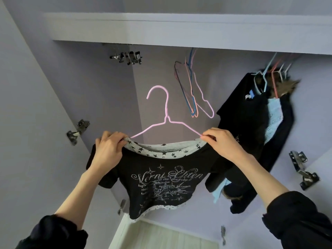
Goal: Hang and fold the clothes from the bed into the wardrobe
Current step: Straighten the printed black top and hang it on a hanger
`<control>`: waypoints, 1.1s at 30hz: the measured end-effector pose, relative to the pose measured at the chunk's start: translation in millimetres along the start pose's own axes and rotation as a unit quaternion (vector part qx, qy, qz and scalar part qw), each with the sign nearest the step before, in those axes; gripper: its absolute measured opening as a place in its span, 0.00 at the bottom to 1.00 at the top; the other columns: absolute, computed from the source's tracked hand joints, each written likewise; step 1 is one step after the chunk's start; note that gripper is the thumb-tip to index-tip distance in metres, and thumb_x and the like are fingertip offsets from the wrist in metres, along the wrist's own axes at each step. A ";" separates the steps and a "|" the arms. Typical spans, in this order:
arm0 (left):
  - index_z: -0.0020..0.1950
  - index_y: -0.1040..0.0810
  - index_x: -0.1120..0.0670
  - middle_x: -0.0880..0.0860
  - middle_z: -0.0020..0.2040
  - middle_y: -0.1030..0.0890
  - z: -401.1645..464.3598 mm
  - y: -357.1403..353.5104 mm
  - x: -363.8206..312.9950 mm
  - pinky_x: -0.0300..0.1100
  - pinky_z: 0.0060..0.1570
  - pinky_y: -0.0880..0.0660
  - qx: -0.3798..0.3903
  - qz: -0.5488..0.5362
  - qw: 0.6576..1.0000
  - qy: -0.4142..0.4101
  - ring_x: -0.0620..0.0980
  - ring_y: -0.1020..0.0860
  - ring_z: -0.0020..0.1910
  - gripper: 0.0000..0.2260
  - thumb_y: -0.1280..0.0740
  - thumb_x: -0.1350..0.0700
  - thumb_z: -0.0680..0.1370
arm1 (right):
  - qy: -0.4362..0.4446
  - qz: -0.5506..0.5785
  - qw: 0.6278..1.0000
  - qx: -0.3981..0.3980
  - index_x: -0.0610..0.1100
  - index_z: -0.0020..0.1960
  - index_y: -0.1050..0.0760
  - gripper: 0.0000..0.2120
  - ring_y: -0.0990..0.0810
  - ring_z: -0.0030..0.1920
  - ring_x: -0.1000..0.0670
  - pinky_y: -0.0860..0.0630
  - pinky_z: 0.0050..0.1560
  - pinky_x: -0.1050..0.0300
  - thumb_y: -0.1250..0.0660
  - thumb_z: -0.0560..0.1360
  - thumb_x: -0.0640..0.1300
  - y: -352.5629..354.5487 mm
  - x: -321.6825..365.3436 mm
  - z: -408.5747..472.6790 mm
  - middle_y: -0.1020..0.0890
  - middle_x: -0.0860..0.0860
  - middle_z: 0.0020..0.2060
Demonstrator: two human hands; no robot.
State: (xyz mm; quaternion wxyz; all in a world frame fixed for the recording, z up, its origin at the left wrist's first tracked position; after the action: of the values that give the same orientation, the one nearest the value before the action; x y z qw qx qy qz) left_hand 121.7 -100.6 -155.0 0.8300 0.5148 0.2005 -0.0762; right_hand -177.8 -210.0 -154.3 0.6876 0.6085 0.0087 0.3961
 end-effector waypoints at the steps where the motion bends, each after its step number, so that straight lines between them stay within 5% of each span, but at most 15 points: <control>1: 0.53 0.21 0.58 0.52 0.51 0.20 -1.3 -1.9 1.0 0.45 0.50 0.46 0.002 -0.005 1.000 0.003 0.56 0.32 0.55 0.08 0.40 0.63 0.80 | -0.010 0.014 1.000 0.014 0.41 0.53 0.21 0.10 0.21 0.43 0.51 0.23 0.48 0.51 0.35 0.77 0.46 -1.4 -2.6 -3.4 0.20 0.52 0.42; 6: 0.53 0.22 0.59 0.53 0.52 0.21 -1.2 -11.4 5.2 0.47 0.55 0.45 0.020 -0.051 0.998 0.036 0.56 0.33 0.57 0.09 0.41 0.63 0.80 | -0.035 0.041 0.998 0.029 0.41 0.61 0.24 0.14 0.24 0.52 0.56 0.29 0.56 0.62 0.33 0.76 0.43 0.6 -10.9 -19.6 0.20 0.51 0.51; 10: 0.55 0.21 0.59 0.54 0.55 0.21 1.4 -28.9 -4.8 0.50 0.58 0.43 0.062 -0.055 0.996 0.027 0.57 0.35 0.60 0.09 0.40 0.61 0.80 | -0.051 0.019 0.998 -0.025 0.39 0.52 0.22 0.09 0.21 0.48 0.50 0.25 0.52 0.55 0.32 0.75 0.42 13.9 -18.8 -41.2 0.20 0.49 0.46; 17: 0.61 0.22 0.55 0.52 0.59 0.21 -3.0 -84.7 -59.6 0.50 0.59 0.31 0.145 -0.061 0.985 -0.070 0.57 0.26 0.60 0.12 0.38 0.60 0.79 | -0.101 -0.135 0.985 -0.026 0.44 0.54 0.27 0.08 0.24 0.44 0.49 0.33 0.41 0.58 0.38 0.78 0.47 36.4 -33.4 -92.3 0.30 0.56 0.44; 22: 0.71 0.31 0.53 0.52 0.68 0.28 -18.3 -129.7 -122.3 0.44 0.67 0.36 0.238 -0.091 0.955 -0.151 0.54 0.32 0.68 0.20 0.38 0.62 0.78 | -0.164 -0.237 0.955 -0.071 0.47 0.55 0.27 0.09 0.22 0.49 0.50 0.34 0.38 0.59 0.40 0.79 0.49 65.3 -41.5 -126.5 0.24 0.54 0.49; 26: 0.70 0.30 0.56 0.57 0.69 0.30 -1.2 -123.0 -163.6 0.52 0.68 0.37 0.198 -0.077 0.952 -0.219 0.59 0.33 0.68 0.20 0.38 0.63 0.77 | -0.263 -0.291 0.918 -0.067 0.44 0.57 0.29 0.10 0.20 0.48 0.46 0.32 0.37 0.56 0.43 0.80 0.48 78.0 -59.8 -141.4 0.24 0.50 0.53; 29: 0.64 0.27 0.53 0.61 0.62 0.25 16.0 -96.5 -198.8 0.60 0.55 0.26 0.133 -0.071 0.949 -0.279 0.65 0.25 0.59 0.18 0.42 0.56 0.74 | -0.336 -0.277 0.896 -0.086 0.41 0.57 0.29 0.10 0.20 0.48 0.43 0.33 0.36 0.56 0.44 0.80 0.44 90.0 -72.5 -149.4 0.25 0.46 0.56; 33: 0.60 0.25 0.56 0.62 0.61 0.25 31.8 -53.4 -236.2 0.59 0.48 0.24 0.036 -0.061 0.945 -0.320 0.66 0.27 0.60 0.18 0.36 0.65 0.71 | -0.382 -0.243 0.883 -0.126 0.40 0.59 0.31 0.11 0.21 0.51 0.42 0.33 0.38 0.54 0.44 0.80 0.43 105.6 -76.4 -150.0 0.26 0.45 0.58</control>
State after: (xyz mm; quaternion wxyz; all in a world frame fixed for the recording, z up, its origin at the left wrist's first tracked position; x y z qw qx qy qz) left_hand -102.4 -172.1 -89.4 0.8252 0.4797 -0.0477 -0.2946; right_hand -360.7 -133.7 -140.1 0.7833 0.5995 -0.1570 -0.0490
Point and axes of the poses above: each hand's wrist, its own z-axis towards the middle knuckle, its own y-axis out of the back of the hand, x = y × z, the point moved 10 cm from there along z, towards the middle knuckle
